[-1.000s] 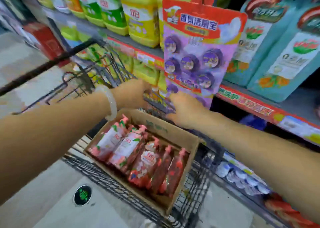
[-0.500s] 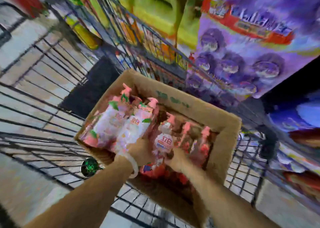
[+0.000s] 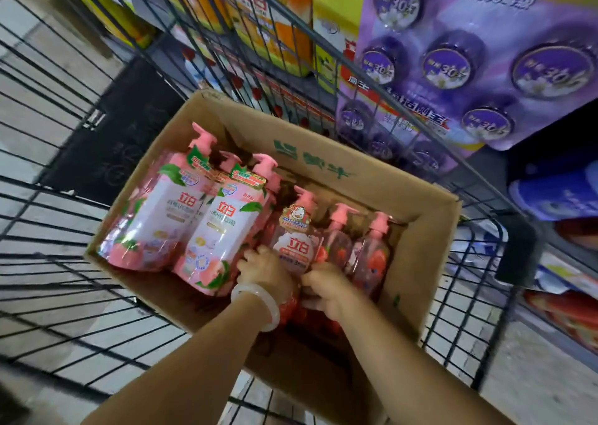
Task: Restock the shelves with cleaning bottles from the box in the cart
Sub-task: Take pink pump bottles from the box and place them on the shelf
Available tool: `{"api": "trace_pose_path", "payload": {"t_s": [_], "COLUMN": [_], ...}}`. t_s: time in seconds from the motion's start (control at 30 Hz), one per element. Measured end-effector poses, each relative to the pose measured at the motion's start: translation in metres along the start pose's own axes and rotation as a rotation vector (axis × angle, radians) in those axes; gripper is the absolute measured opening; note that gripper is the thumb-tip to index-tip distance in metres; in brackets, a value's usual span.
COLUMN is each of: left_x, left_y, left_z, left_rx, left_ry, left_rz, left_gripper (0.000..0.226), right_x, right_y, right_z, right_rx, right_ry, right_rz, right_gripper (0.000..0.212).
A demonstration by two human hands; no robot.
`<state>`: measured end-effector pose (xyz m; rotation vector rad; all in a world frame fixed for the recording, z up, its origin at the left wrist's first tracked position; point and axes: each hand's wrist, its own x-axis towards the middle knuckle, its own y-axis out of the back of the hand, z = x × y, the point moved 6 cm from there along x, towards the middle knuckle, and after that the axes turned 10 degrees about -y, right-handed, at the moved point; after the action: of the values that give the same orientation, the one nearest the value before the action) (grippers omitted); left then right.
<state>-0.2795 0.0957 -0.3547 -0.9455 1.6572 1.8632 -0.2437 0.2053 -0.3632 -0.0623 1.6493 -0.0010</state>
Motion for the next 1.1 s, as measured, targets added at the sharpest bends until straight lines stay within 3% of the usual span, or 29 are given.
{"api": "trace_pose_path", "payload": {"t_s": [0.07, 0.17, 0.3, 0.43, 0.47, 0.6, 0.73, 0.87, 0.97, 1.03, 1.1], "left_x": [-0.004, -0.013, -0.026, -0.026, -0.024, -0.045, -0.079, -0.123, -0.166, -0.201, -0.234], "left_y": [0.003, 0.005, 0.016, 0.022, 0.021, 0.031, 0.057, 0.105, 0.158, 0.194, 0.229], "left_z": [-0.001, -0.003, -0.006, -0.012, -0.014, -0.011, -0.004, 0.01, 0.024, 0.036, 0.048], "left_rx": [-0.062, -0.359, -0.469, -0.678, -0.74, -1.04, -1.145, -1.16, -1.141, -1.11, -1.087], "left_ry": [-0.02, -0.012, -0.061, -0.099, -0.109, -0.104, -0.19, -0.317, -0.457, -0.572, -0.659], "left_rz": [-0.004, -0.012, 0.093, 0.061, 0.022, -0.132, -0.15, -0.083, 0.026, 0.07, 0.137], "left_gripper": [0.079, 0.071, 0.072, 0.113, 0.113, 0.056, 0.059, 0.054, 0.04, 0.049, 0.073], "right_x": [-0.001, -0.004, -0.013, -0.026, -0.03, -0.052, -0.089, -0.149, -0.221, -0.273, -0.328], "right_y": [-0.001, -0.001, 0.001, 0.013, 0.018, 0.038, 0.043, 0.052, 0.064, 0.07, 0.078], "right_z": [0.002, 0.004, 0.007, 0.008, 0.008, 0.006, -0.002, -0.014, -0.027, -0.037, -0.045], "right_rx": [0.065, 0.135, 0.162, 0.154, 0.166, 0.124, 0.079, 0.086, 0.093, 0.092, 0.079], "right_ry": [-0.002, -0.003, 0.018, 0.043, 0.054, 0.144, 0.235, 0.412, 0.621, 0.769, 0.915], "right_rz": [-0.016, -0.024, -0.048, -0.061, -0.057, -0.025, -0.07, -0.03, 0.005, 0.022, 0.078], "right_gripper": [0.039, 0.043, 0.032, 0.016, 0.018, 0.051, 0.065, 0.088, 0.08, 0.074, 0.071]}}
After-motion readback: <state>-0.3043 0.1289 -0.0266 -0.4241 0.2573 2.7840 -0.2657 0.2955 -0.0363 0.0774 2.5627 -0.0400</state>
